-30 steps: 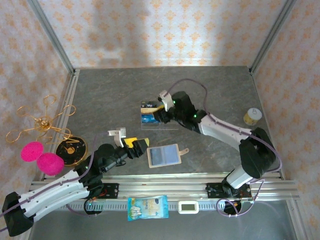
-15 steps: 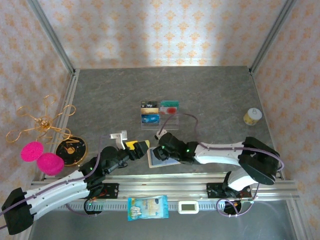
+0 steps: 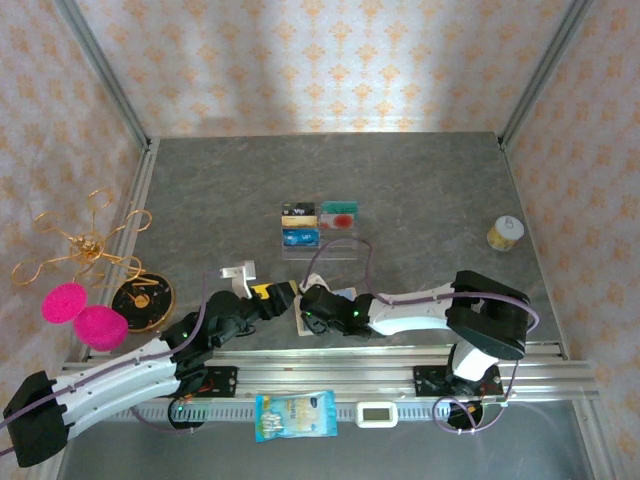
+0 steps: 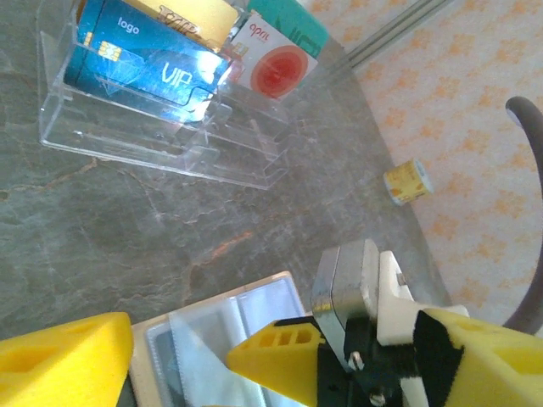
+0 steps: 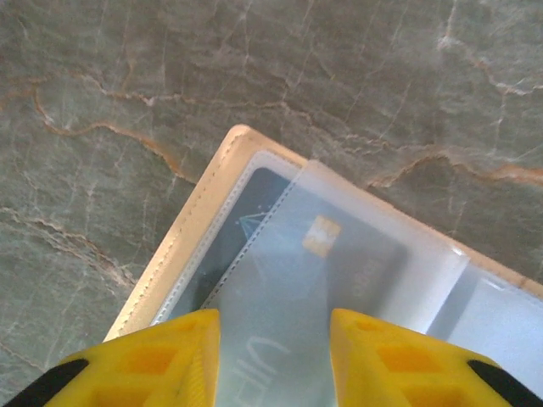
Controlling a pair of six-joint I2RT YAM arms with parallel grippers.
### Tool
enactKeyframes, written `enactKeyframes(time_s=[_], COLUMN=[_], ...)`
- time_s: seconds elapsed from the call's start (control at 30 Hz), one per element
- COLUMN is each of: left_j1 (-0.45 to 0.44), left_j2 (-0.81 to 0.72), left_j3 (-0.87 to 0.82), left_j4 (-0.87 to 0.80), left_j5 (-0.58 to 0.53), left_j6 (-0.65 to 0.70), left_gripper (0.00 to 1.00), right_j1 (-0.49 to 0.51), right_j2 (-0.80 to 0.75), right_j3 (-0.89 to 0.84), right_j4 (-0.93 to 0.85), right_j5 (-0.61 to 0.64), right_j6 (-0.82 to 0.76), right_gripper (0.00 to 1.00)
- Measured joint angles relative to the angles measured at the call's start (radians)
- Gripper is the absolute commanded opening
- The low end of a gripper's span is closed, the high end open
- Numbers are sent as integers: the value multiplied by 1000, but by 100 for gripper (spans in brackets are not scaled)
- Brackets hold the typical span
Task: Take the credit cards out of the card holder
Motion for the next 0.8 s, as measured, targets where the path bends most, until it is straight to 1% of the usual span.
enactKeyframes(time_s=[0.07, 0.1, 0.17, 0.2, 0.3, 0.43, 0.67, 0.73, 0.77, 0.8], left_j1=[2, 2, 2, 2, 5, 8, 8, 7, 7, 7], left_j2=[18, 29, 52, 65, 114, 211, 409, 467, 501, 530], left_j3=[8, 13, 21, 24, 41, 77, 130, 158, 173, 186], left_j4=[-9, -15, -23, -29, -47, -62, -53, -47, -39, -32], left_j5=[-3, -3, -3, -3, -5, 0, 66, 85, 98, 111], left_j6=[-1, -1, 0, 0, 0, 10, 53, 69, 78, 85], left_gripper=[75, 72, 66, 62, 50, 35, 16, 13, 13, 13], right_j1=[2, 1, 2, 1, 1, 1, 1, 1, 1, 1], right_j2=[9, 13, 19, 19, 18, -14, -117, -131, -136, -140], right_j3=[7, 12, 16, 16, 11, -36, -139, -153, -159, -163], right_j4=[-1, -1, 1, 3, 15, 71, 186, 213, 227, 237], right_j5=[6, 7, 14, 16, 26, 34, 36, 36, 36, 36], right_j6=[0, 0, 0, 4, 20, 56, 114, 132, 140, 150], right_gripper=[35, 32, 22, 15, 1, 0, 0, 0, 3, 9])
